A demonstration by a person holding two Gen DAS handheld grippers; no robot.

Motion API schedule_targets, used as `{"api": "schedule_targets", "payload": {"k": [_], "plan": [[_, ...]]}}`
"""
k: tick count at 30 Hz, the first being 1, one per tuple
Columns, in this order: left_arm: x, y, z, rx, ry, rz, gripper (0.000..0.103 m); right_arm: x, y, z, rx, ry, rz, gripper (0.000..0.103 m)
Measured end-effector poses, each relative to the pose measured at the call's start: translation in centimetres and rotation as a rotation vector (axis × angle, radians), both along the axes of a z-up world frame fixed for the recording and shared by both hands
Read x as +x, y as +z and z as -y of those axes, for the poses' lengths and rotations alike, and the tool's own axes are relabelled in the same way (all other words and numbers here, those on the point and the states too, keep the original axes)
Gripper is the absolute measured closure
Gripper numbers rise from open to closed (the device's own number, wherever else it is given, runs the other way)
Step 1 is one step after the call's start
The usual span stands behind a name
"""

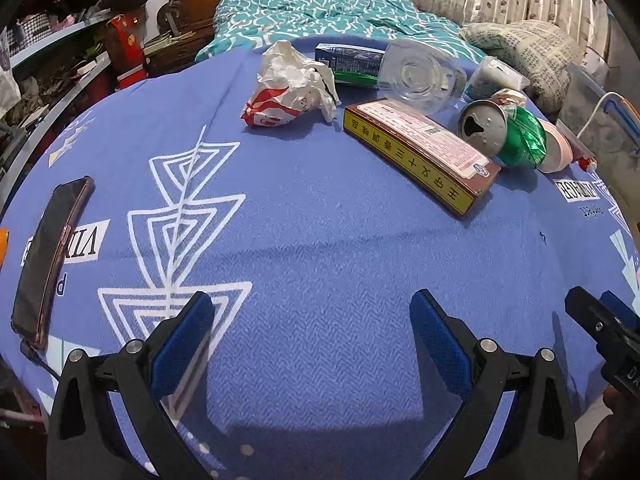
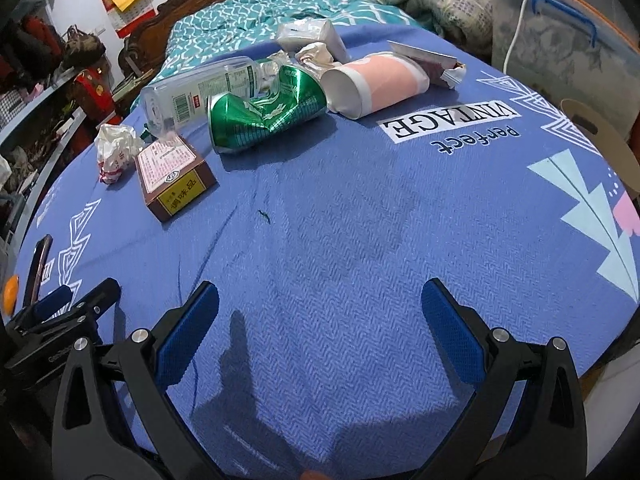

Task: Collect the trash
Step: 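Move both tools toward the trash on the blue bedspread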

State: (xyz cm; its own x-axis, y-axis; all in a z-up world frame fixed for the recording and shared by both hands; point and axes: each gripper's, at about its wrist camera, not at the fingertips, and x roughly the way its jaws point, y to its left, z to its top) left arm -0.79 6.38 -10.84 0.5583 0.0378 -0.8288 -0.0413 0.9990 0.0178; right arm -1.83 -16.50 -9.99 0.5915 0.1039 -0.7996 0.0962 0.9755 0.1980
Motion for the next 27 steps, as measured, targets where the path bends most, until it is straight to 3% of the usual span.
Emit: {"api": "schedule_targets", "payload": {"k": [16,23,27], "plan": [[0.5,0.8,-0.2,-0.014,-0.059,0.025,0.009,-1.4,0.0,0.2,0.012,0.01,0.057,0.003],[2.7,3.8,-2.0,-0.05,-0.024,0.181,0.009,-2.0,1.3,1.3,0.026,-0.038,0.112,0.003],[3.7,4.9,-2.2,0.009,-0.037,0.238,0.009,-2.5,1.8,2.6,0.097,-0.083,0.149,0.003]]}}
